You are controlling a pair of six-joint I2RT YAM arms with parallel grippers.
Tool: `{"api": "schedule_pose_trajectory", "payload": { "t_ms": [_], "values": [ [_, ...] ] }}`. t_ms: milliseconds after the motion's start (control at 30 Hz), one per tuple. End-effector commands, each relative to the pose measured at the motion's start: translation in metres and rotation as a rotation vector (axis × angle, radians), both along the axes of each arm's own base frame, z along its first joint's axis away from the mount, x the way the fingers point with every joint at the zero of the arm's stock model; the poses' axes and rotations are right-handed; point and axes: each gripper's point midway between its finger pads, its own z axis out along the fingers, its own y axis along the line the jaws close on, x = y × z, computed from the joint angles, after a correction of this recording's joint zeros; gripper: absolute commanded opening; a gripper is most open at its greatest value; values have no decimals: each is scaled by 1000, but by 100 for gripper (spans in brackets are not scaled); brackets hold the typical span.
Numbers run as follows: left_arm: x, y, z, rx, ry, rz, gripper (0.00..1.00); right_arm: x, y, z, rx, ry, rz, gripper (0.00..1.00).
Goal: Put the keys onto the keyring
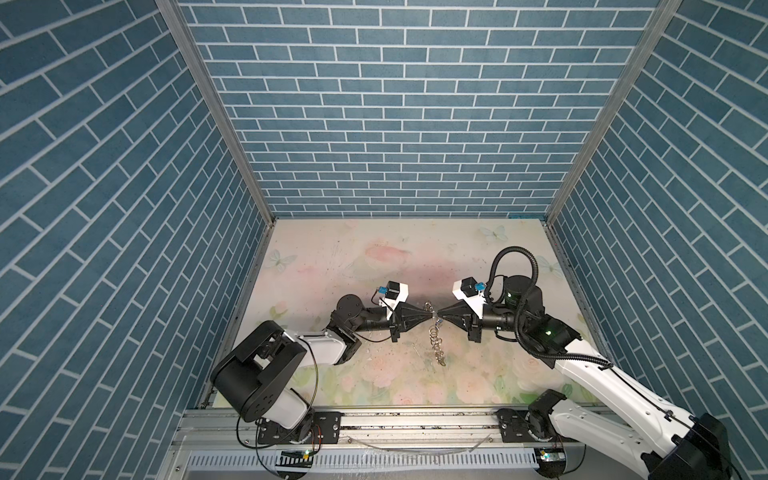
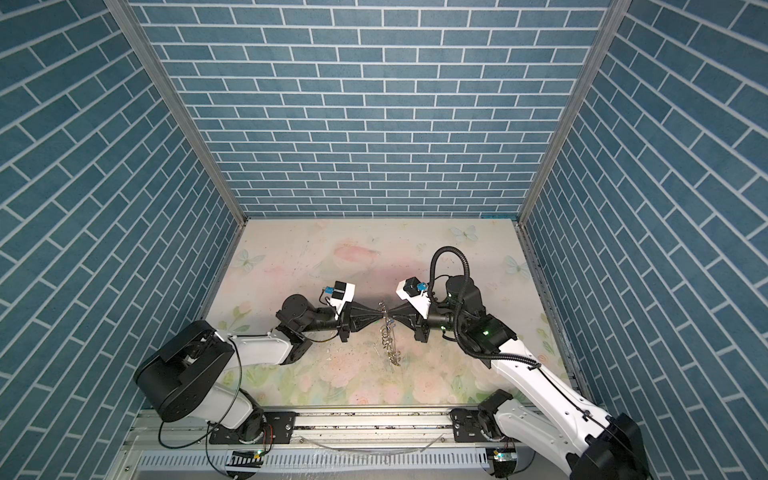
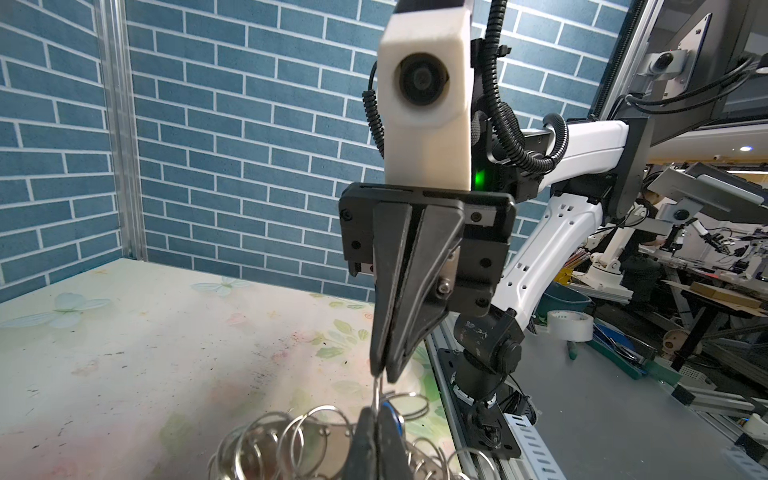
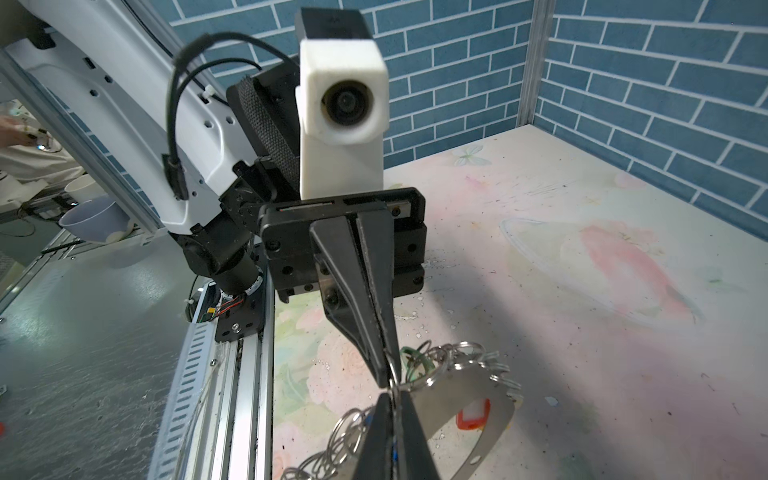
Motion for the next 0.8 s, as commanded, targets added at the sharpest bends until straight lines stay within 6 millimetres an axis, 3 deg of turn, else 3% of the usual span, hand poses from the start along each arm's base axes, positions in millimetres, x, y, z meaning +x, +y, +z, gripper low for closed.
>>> {"api": "schedule_pose_trajectory", "payload": {
  "t_ms": [0,100,400,667,767],
  "values": [
    [-2,-2,21,-56,-73,-9,0,-6,5,-5,-2,39,34,8],
    [0,-2,21,-57,-78,0,0,-4,3,-18,-31,59,12,12],
    [2,-2,21,-58,-87,13,0,-8,4,-27,-72,73,21,14],
    [-3,0,17,-50,-91,-1,0,-9,-10,-4,-15,-17,-35,23],
    [-7,-1,18,-48,-95,-28,0,-8,-9,2,0,-29,-34,22]
  ]
}}
